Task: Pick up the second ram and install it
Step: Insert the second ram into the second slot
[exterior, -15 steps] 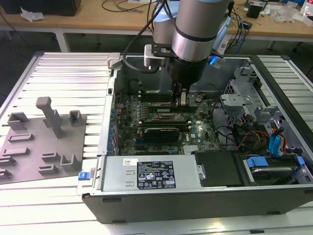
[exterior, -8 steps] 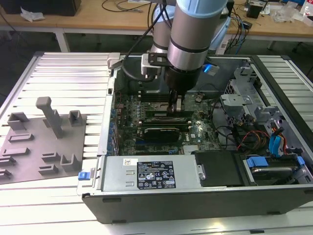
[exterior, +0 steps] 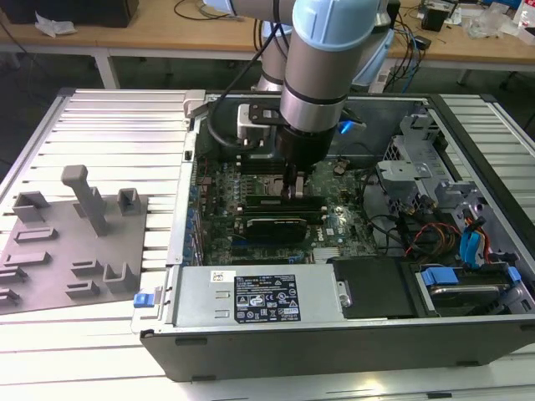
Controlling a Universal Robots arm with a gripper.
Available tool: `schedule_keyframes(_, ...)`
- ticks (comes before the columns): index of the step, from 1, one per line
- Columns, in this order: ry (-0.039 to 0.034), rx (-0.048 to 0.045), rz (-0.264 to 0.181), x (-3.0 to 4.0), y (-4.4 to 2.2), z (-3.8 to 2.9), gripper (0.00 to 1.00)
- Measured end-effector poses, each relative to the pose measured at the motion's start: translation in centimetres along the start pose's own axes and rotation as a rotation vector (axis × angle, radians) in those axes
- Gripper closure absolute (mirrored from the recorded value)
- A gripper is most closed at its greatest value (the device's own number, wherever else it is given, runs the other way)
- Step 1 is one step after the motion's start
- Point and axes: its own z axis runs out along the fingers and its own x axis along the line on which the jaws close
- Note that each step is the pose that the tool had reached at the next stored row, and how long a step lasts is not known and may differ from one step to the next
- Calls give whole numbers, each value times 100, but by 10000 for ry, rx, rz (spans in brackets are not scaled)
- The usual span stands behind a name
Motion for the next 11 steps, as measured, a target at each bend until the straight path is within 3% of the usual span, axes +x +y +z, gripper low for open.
schedule_keyframes(11, 1, 1, 4, -18, 12, 101, 86)
